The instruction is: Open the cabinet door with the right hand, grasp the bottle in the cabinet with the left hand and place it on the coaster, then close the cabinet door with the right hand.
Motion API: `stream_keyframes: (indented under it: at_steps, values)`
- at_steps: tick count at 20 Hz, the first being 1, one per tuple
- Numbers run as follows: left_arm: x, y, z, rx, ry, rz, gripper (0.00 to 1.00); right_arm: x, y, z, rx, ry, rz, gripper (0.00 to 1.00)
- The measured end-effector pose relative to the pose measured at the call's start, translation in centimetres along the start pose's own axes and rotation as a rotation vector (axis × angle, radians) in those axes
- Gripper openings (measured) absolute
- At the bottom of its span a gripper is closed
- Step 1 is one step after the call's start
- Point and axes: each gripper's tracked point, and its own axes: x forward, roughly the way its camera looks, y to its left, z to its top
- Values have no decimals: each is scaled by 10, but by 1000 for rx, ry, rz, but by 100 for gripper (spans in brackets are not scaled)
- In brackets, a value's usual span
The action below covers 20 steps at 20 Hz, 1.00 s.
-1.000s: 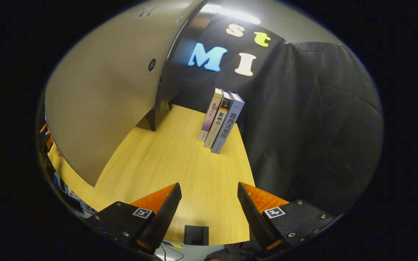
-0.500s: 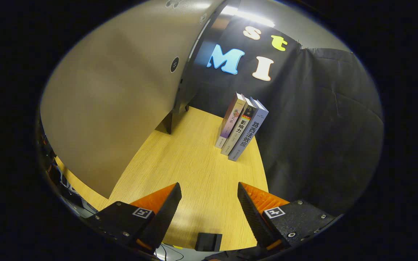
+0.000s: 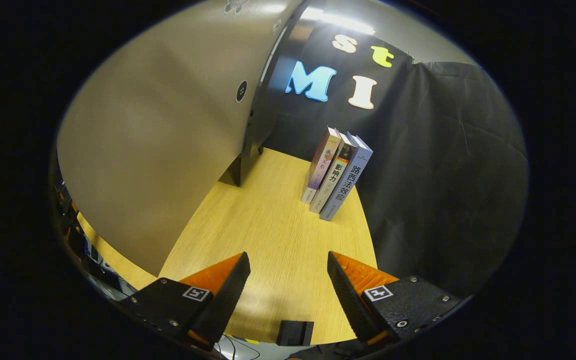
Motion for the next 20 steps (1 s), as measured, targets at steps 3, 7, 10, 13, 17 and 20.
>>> stream_keyframes:
  at_steps: [3,7,10,13,17,20]
  values:
    - [-2,6,22,-23,-19,-7,81,-3,-4,2,5,-3,-8,96]
    - [-10,13,75,-61,-92,-20,84,-11,-10,16,45,-35,-24,96]
    - [-10,8,107,-53,-97,-50,80,-16,-18,30,92,-70,-38,96]
    - [-8,6,148,-121,-111,-64,75,-23,-21,46,156,-110,-35,96]
    - [5,10,199,-101,-118,-61,85,-50,-33,84,243,-214,-32,96]
    - [9,4,236,-39,-109,-80,84,-77,-52,117,295,-299,-35,95]
